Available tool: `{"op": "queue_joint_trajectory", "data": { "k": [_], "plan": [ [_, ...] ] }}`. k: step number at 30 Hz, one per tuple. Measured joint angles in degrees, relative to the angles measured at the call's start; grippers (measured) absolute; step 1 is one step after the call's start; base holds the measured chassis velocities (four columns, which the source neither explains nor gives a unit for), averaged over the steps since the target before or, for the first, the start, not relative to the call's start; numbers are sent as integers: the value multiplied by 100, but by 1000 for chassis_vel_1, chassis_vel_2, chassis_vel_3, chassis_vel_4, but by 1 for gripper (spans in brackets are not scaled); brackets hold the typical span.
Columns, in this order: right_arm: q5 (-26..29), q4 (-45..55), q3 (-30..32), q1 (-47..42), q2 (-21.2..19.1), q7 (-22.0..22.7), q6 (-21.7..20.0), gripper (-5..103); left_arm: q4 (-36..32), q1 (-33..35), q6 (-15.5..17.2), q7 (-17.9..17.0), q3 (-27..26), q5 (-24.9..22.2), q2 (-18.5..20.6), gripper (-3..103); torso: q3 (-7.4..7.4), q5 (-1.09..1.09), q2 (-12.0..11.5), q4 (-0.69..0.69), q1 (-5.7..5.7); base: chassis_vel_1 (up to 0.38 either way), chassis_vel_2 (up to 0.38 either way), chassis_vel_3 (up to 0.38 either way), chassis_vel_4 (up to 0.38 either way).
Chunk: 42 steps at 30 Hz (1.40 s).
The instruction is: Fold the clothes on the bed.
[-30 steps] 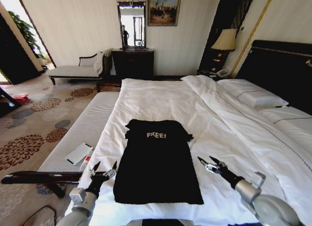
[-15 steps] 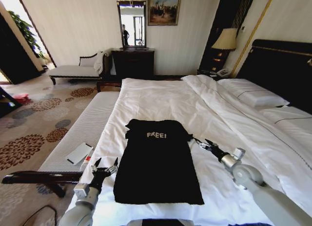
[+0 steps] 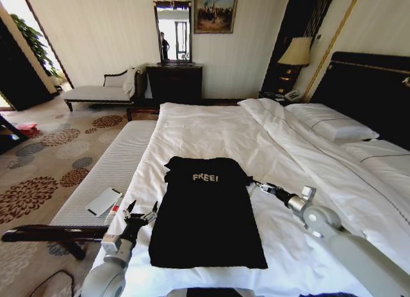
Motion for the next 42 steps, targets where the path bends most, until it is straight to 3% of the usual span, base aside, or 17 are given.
{"op": "queue_joint_trajectory", "data": {
  "k": [5, 12, 29, 35, 37, 39, 40, 42],
  "plan": [
    [417, -222, -243, 431, 136, 225, -353, 100, -8, 33, -4, 3, 0, 2, 7, 100, 0, 0, 0, 0, 0, 0, 0, 0, 0],
    [958, -685, -274, 951, 713, 336, -742, 100, -16, 88, -2, 1, 39, -20, -25, 100, 0, 0, 0, 0, 0, 0, 0, 0, 0],
    [762, -1336, -551, 1385, 981, 262, -854, 103, -49, 241, 2, -3, 27, 19, -61, 100, 0, 0, 1, -1, -1, 0, 0, 0, 0],
    [726, -1411, -647, 1496, 1011, 261, -867, 85, -51, 307, -26, -4, 9, 41, -61, 100, 0, 0, 1, -1, -1, 0, 0, 0, 0],
    [703, -1422, -689, 1528, 1011, 261, -867, 74, -51, 308, -39, -4, 9, 43, -63, 100, 0, 1, 1, -1, -1, 0, 0, 0, 0],
    [699, -1428, -700, 1540, 1012, 261, -867, 74, -51, 308, -42, -4, 9, 43, -64, 100, -1, 1, 1, -1, -1, 0, 0, 0, 0],
    [681, -1456, -740, 1584, 1013, 263, -863, 63, -46, 298, -55, -3, 11, 43, -64, 100, 0, 0, 0, 0, -1, 0, 0, 0, 0],
    [674, -1467, -753, 1597, 1014, 263, -859, 58, -44, 294, -58, -3, 12, 42, -64, 100, 0, 1, 0, -1, 0, 0, 0, 0, 0]
  ]
}}
